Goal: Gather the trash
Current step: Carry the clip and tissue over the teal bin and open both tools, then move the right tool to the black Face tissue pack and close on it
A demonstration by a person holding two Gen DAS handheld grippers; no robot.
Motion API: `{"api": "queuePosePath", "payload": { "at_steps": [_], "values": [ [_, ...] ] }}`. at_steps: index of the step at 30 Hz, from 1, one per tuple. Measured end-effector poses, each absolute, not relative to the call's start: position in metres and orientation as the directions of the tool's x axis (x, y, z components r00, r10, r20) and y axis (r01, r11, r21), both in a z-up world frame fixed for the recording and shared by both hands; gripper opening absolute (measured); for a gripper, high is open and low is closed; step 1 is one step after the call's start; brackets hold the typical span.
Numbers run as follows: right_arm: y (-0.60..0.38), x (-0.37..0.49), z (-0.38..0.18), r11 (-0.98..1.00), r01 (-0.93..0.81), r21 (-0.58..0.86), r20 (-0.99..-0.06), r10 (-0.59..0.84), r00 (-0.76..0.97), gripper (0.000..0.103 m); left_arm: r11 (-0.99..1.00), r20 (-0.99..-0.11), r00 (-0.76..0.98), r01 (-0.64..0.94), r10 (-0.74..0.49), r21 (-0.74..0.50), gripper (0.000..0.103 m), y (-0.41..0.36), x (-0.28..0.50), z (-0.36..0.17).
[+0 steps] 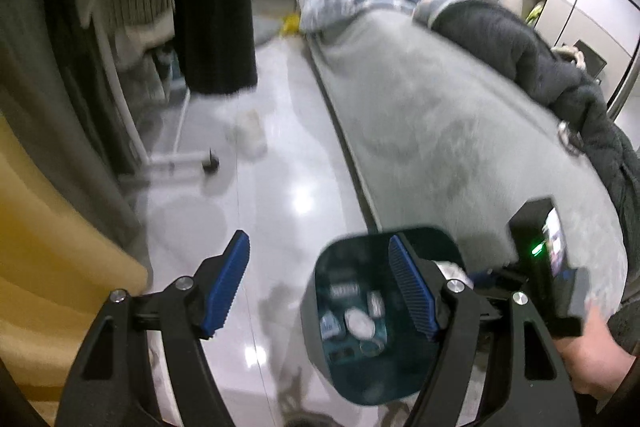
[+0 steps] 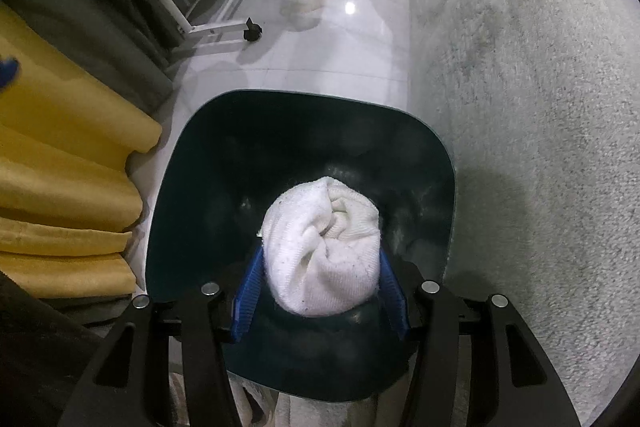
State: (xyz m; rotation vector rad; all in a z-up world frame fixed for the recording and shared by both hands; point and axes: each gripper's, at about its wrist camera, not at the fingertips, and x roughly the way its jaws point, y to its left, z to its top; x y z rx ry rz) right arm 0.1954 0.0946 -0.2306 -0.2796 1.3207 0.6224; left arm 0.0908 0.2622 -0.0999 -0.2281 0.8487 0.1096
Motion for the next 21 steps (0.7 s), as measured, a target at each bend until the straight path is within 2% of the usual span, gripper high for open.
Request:
{"api": "queuePosePath", "payload": {
  "at_steps": [7,9,13,21],
  "values": [
    [0.095,0.193,-0.237,0.805,-0.577,0.137,-0.965,0.241,0.107,0.055,0.975,-0.637,0.771,-0.159,0.024,-0.155,0.075,0.257,0.081,-0.054],
    [0.095,0.192,-0.24,0.804,-0.579,0.135,-0.967,0.235,0.1,0.058,0.977,-0.604,0.797,-0.15,0.028,-0.153,0.075,0.253,0.079,-0.041],
    [0.097,0.19,-0.237,0.797,-0.59,0.134,-0.964,0.242,0.108,0.073,0.983,-0.566,0.823,-0.139,0.046,-0.123,0.075,0.243,0.079,-0.027],
    [0.089,0.186,-0.197,0.768,-0.621,0.158,-0.92,0.342,0.189,0.082,0.989,-0.482,0.876,-0.082,0.011,-0.126,0.075,0.215,0.086,-0.002]
  ]
}}
